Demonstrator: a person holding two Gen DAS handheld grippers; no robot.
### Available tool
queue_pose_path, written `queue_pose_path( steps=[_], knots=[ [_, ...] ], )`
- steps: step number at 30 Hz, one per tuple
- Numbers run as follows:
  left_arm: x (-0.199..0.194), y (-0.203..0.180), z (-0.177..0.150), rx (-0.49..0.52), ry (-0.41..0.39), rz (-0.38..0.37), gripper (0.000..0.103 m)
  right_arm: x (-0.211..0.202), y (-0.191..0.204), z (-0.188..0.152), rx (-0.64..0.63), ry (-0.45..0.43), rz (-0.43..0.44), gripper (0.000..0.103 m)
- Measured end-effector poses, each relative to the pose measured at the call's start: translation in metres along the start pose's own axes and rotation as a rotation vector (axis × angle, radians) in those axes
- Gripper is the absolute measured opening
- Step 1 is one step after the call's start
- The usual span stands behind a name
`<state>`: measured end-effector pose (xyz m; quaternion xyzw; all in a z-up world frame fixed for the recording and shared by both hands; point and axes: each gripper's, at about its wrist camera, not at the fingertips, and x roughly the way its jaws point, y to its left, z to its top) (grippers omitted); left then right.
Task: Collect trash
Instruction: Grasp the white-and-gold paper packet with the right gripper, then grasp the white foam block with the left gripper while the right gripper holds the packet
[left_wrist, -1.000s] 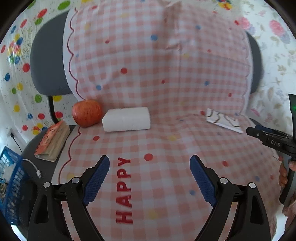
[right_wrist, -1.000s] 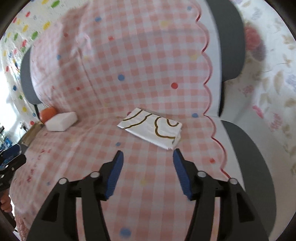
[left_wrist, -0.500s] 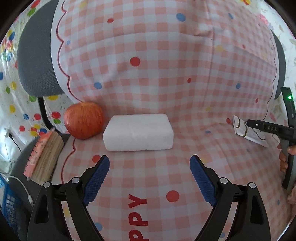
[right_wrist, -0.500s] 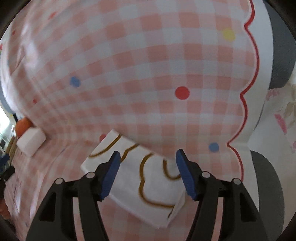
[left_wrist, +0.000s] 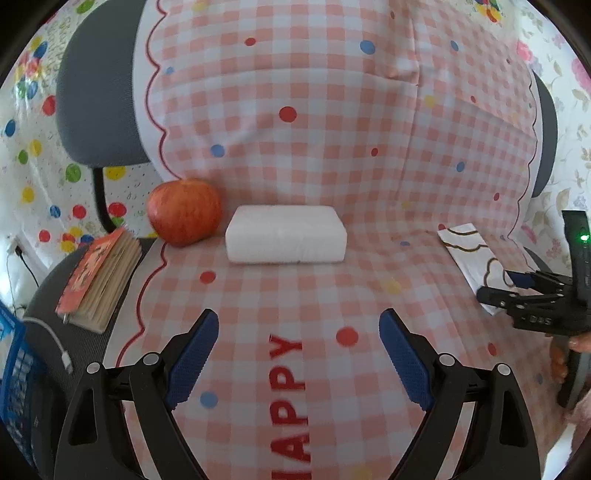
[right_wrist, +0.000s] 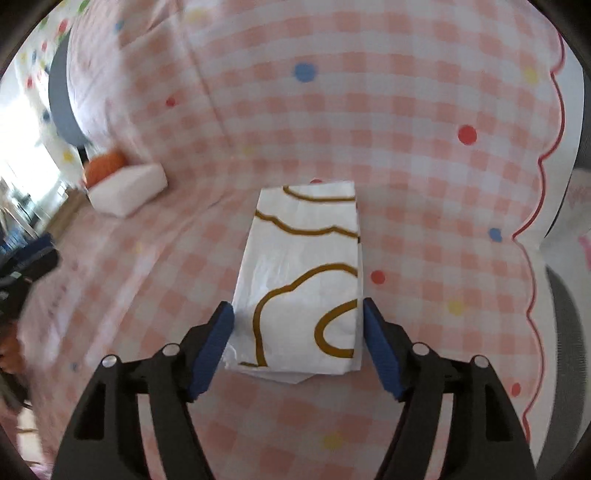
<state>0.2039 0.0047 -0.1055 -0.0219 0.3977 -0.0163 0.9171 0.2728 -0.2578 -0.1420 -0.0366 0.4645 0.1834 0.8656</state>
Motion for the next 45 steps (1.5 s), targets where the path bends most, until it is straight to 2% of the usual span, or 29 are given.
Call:
queue_pose_path(
  steps=[3, 5, 6, 7, 8, 10, 13, 19, 26, 28, 33, 35, 37, 39, 41, 45],
  knots=[
    [-0.012, 0.004, -0.005, -0.002, -0.012, 0.005, 0.088, -0.003, 0.01, 0.002, -0.01, 0.005, -0.036, 0.069],
    [-0.019, 0.008, -0.009, -0.004, -0.016, 0.005, 0.088, -0.001, 0.01, 0.003, -0.006, 0.002, -0.042, 0.063],
    [-0.021, 0.01, -0.011, -0.006, -0.017, 0.005, 0.088, -0.003, 0.01, 0.003, 0.003, 0.002, -0.02, 0.05],
    [-0.023, 0.013, -0.013, -0.008, -0.016, 0.007, 0.088, -0.006, 0.012, 0.001, 0.006, 0.001, -0.013, 0.04],
    [-0.025, 0.015, -0.014, -0.011, -0.016, 0.008, 0.088, -0.009, 0.017, -0.002, -0.001, -0.002, -0.014, 0.036],
    [-0.028, 0.018, -0.017, -0.019, -0.014, 0.003, 0.088, -0.013, 0.027, -0.008, -0.011, -0.012, -0.019, 0.016],
    [-0.03, 0.021, -0.018, -0.019, -0.017, 0.005, 0.088, -0.021, 0.036, -0.013, -0.004, -0.041, -0.02, 0.004],
    [-0.02, 0.029, -0.008, -0.019, -0.022, 0.033, 0.088, -0.064, 0.047, -0.012, 0.015, -0.149, -0.036, 0.004],
    [0.02, 0.038, 0.019, -0.015, 0.0, 0.027, 0.085, -0.076, 0.056, -0.009, 0.045, -0.194, -0.02, 0.004],
    [0.036, 0.045, 0.027, -0.021, 0.019, 0.012, 0.072, -0.075, 0.056, -0.008, 0.046, -0.197, -0.02, 0.004],
    [0.07, 0.053, 0.045, -0.007, 0.075, -0.066, 0.073, -0.074, 0.054, -0.007, 0.051, -0.196, -0.022, 0.004],
    [0.076, 0.05, 0.051, 0.015, 0.079, -0.072, 0.073, -0.073, 0.051, -0.006, 0.064, -0.197, -0.018, 0.004],
    [0.076, 0.041, 0.053, 0.055, 0.083, -0.103, 0.07, -0.074, 0.049, -0.007, 0.075, -0.2, -0.018, 0.004],
    [0.067, 0.029, 0.05, 0.082, 0.081, -0.173, 0.064, -0.076, 0.047, -0.009, 0.086, -0.205, -0.016, 0.004],
    [0.056, 0.012, 0.044, 0.108, 0.073, -0.262, 0.064, -0.079, 0.046, -0.012, 0.094, -0.212, -0.015, 0.004],
    [0.044, -0.025, 0.033, 0.16, 0.073, -0.38, 0.064, -0.085, 0.042, -0.017, 0.107, -0.225, -0.022, 0.004]
  ],
)
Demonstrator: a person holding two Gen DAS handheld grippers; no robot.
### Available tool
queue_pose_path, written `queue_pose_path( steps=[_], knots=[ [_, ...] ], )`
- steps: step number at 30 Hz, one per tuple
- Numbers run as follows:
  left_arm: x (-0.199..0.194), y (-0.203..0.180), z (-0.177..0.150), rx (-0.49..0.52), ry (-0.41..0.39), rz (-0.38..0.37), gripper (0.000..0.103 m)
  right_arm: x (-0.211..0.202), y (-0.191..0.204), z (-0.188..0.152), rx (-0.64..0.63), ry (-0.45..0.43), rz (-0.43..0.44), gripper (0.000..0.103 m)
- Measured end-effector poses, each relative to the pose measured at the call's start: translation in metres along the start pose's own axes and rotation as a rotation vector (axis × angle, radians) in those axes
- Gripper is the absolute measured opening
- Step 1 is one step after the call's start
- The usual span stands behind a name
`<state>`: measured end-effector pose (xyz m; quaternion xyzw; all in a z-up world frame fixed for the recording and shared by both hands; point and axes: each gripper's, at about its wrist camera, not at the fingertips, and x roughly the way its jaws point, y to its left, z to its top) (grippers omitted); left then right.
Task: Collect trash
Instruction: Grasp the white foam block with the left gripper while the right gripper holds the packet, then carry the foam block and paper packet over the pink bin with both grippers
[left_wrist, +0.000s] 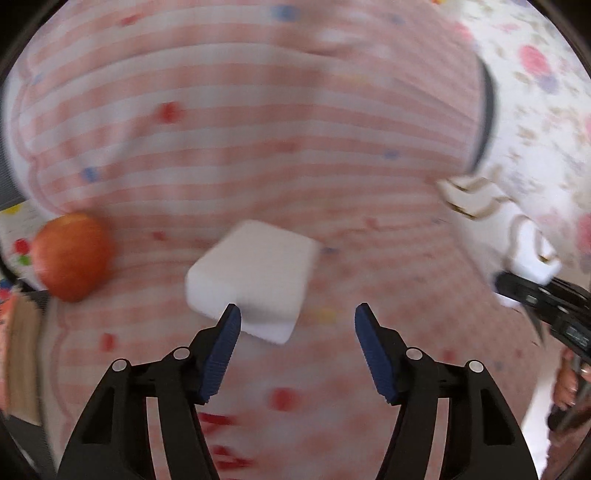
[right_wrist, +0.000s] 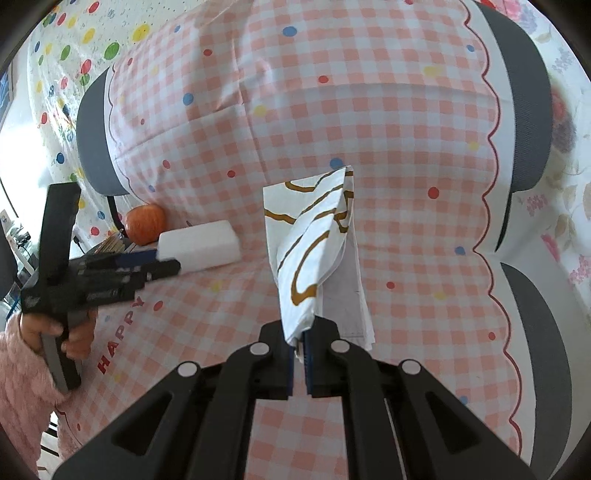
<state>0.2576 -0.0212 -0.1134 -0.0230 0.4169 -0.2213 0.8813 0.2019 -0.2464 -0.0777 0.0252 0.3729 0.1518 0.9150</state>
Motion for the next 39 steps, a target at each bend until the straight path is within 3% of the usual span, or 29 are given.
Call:
queue_pose_path(
  steps=[2, 4, 6, 10, 14, 18, 22, 23, 24, 25, 33, 39],
  knots=[
    [0.001, -0.019, -0.002, 0.026, 0.001, -0.018, 0.066, -0.004, -0.004, -0.002, 0.014, -0.007, -0.003, 0.004],
    [-0.002, -0.03, -0.004, 0.052, -0.005, 0.054, 0.08, -0.007, -0.007, -0.003, 0.021, -0.013, -0.013, 0.004],
    [-0.011, -0.031, -0.007, 0.045, -0.035, 0.139, 0.088, -0.012, -0.011, -0.006, 0.033, -0.02, -0.015, 0.004],
    [-0.012, -0.017, -0.003, 0.018, -0.072, 0.298, 0.089, -0.014, -0.015, -0.011, 0.048, -0.022, -0.009, 0.004],
    [0.015, -0.013, 0.007, 0.07, -0.014, 0.364, 0.089, -0.016, -0.018, -0.011, 0.066, -0.027, 0.003, 0.004],
    [0.024, -0.019, 0.008, 0.131, 0.019, 0.318, 0.089, -0.02, -0.023, -0.013, 0.082, -0.031, 0.007, 0.004],
    [0.03, -0.01, 0.012, 0.086, 0.041, 0.316, 0.086, -0.021, -0.026, -0.018, 0.095, -0.02, 0.008, 0.004],
    [0.029, -0.011, 0.011, 0.079, 0.041, 0.312, 0.08, -0.022, -0.026, -0.019, 0.096, -0.02, 0.008, 0.004],
    [0.029, -0.01, 0.01, 0.076, 0.056, 0.312, 0.066, -0.024, -0.027, -0.02, 0.096, -0.022, 0.008, 0.004],
    [0.031, -0.011, 0.01, 0.066, 0.058, 0.316, 0.064, -0.028, -0.027, -0.021, 0.096, -0.028, 0.006, 0.004],
    [-0.044, -0.058, -0.021, 0.0, -0.078, 0.231, 0.061, -0.065, -0.033, -0.035, 0.117, -0.064, -0.006, 0.004],
    [-0.089, -0.116, -0.053, 0.029, -0.157, 0.183, 0.062, -0.1, -0.04, -0.06, 0.141, -0.071, -0.057, 0.004]
  ],
)
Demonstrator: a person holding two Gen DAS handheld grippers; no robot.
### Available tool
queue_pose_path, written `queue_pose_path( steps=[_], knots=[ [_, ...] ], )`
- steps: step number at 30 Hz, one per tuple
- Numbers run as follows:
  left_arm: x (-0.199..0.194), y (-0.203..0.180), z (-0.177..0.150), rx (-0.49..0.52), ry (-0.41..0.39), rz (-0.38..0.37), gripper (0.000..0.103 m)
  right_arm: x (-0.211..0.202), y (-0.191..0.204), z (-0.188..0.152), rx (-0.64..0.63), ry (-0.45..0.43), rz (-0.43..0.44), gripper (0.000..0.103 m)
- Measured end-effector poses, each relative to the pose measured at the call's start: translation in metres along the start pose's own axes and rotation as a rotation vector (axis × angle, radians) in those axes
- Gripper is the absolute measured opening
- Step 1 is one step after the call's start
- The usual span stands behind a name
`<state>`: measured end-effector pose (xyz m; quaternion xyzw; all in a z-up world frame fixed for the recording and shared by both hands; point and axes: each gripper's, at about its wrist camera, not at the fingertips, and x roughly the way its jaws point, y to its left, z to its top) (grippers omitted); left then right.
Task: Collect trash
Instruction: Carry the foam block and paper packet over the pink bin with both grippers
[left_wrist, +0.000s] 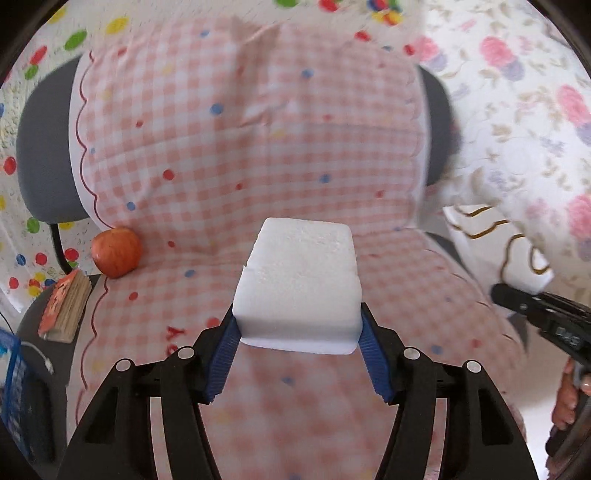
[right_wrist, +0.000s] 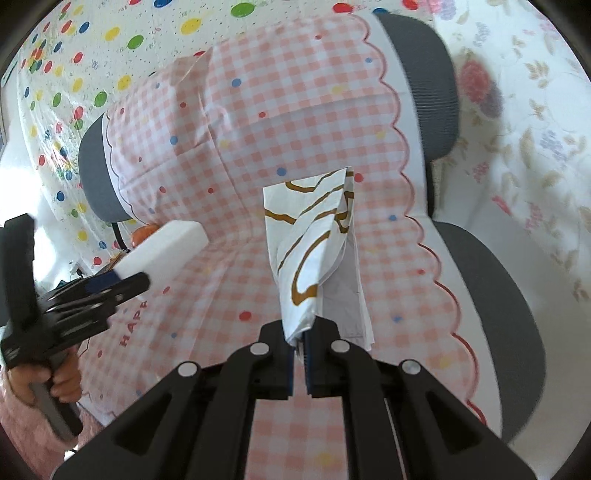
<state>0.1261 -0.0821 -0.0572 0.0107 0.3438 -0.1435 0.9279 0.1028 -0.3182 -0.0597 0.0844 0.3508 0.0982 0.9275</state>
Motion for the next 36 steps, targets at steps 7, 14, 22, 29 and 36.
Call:
queue_pose_path(
  steps=[7, 14, 22, 29, 36],
  knots=[
    [-0.026, -0.052, -0.03, 0.058, -0.029, -0.089, 0.062, -0.041, -0.028, -0.04, 0.059, -0.002, -0.071, 0.004],
    [-0.03, -0.108, -0.046, 0.09, -0.034, -0.213, 0.062, -0.093, -0.059, -0.083, 0.121, -0.024, -0.165, 0.004],
    [-0.049, -0.177, -0.099, 0.202, -0.018, -0.324, 0.062, -0.142, -0.076, -0.16, 0.2, -0.019, -0.253, 0.004],
    [-0.057, -0.219, -0.138, 0.269, 0.034, -0.4, 0.063, -0.181, -0.095, -0.204, 0.265, -0.005, -0.351, 0.004],
    [-0.059, -0.254, -0.16, 0.344, 0.055, -0.457, 0.064, -0.197, -0.104, -0.232, 0.297, 0.014, -0.397, 0.005]
  ],
)
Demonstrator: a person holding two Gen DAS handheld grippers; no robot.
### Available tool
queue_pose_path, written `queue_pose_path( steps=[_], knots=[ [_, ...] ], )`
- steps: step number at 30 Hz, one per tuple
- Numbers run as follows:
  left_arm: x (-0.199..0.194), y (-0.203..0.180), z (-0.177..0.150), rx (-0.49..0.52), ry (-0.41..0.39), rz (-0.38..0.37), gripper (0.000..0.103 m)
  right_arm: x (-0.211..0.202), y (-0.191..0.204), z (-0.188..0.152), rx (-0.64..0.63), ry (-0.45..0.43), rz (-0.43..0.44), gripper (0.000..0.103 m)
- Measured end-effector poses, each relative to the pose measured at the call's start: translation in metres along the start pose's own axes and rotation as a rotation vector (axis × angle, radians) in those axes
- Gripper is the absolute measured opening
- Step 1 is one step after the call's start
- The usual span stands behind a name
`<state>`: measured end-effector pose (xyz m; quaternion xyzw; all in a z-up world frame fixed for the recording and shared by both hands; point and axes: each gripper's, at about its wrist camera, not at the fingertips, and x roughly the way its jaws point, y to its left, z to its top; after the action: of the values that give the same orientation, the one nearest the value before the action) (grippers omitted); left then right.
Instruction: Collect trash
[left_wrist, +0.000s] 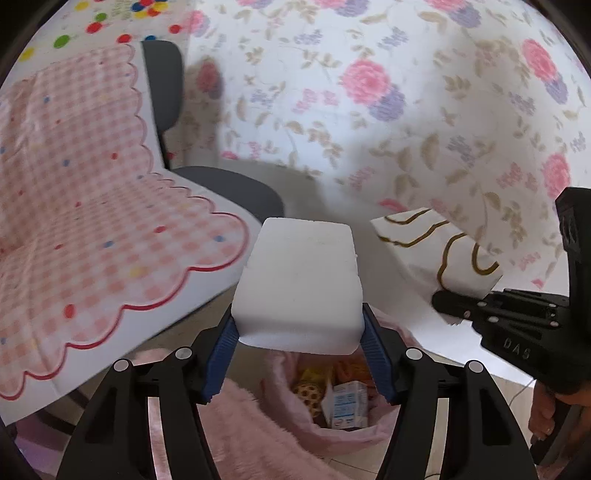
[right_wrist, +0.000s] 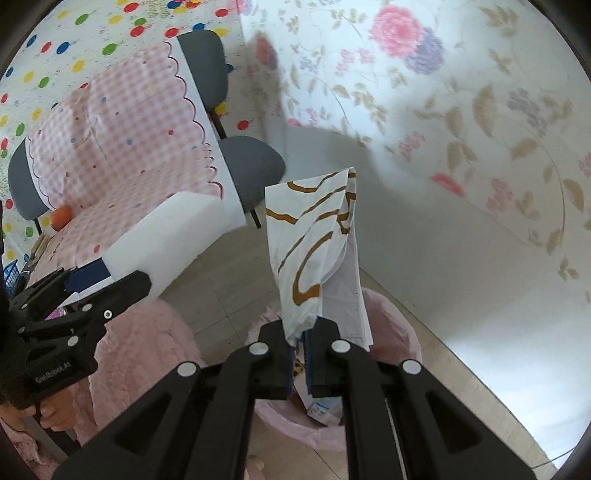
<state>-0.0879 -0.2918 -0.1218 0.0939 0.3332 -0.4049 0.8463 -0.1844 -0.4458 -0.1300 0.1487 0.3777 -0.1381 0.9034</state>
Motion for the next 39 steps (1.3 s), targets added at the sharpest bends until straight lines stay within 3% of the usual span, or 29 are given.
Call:
queue_pose_path(
  steps=[9, 14, 17, 18, 19, 21, 24, 26, 30, 32, 37, 39],
  knots=[
    [0.034, -0.012, 0.005, 0.001, 0.067, -0.067, 0.066, 0.018, -0.024, -0.008, 0.052, 0.046, 0.005, 0.006],
    [0.049, -0.015, 0.008, 0.003, 0.087, -0.076, 0.07, 0.026, -0.032, -0.005, 0.059, 0.05, 0.012, 0.008],
    [0.058, -0.015, 0.01, 0.002, 0.093, -0.075, 0.078, 0.03, -0.035, -0.003, 0.064, 0.049, 0.011, 0.008],
    [0.061, -0.014, 0.01, -0.004, 0.096, -0.076, 0.079, 0.032, -0.036, -0.003, 0.065, 0.052, 0.014, 0.013],
    [0.062, -0.014, 0.011, -0.006, 0.097, -0.074, 0.079, 0.031, -0.037, -0.003, 0.068, 0.047, 0.016, 0.026],
    [0.061, -0.013, 0.011, -0.008, 0.096, -0.063, 0.079, 0.027, -0.038, -0.002, 0.067, 0.031, 0.008, 0.039],
    [0.055, -0.007, 0.013, -0.019, 0.083, -0.044, 0.08, 0.021, -0.039, 0.001, 0.062, 0.013, -0.005, 0.039],
    [0.048, -0.002, 0.013, -0.039, 0.066, -0.022, 0.087, 0.013, -0.041, 0.004, 0.066, -0.005, -0.008, 0.039],
    [0.037, 0.006, 0.014, -0.064, 0.065, 0.005, 0.087, 0.001, -0.039, 0.009, 0.071, -0.029, -0.011, 0.039],
    [0.029, 0.008, 0.015, -0.058, 0.06, 0.021, 0.087, -0.006, -0.035, 0.012, 0.067, -0.037, -0.008, 0.046],
    [0.002, 0.013, 0.023, -0.039, 0.055, 0.058, 0.089, -0.031, -0.023, 0.021, 0.064, -0.081, -0.016, 0.088],
    [-0.009, 0.016, 0.027, -0.038, 0.057, 0.097, 0.089, -0.04, -0.017, 0.026, 0.058, -0.098, -0.011, 0.097]
  ],
)
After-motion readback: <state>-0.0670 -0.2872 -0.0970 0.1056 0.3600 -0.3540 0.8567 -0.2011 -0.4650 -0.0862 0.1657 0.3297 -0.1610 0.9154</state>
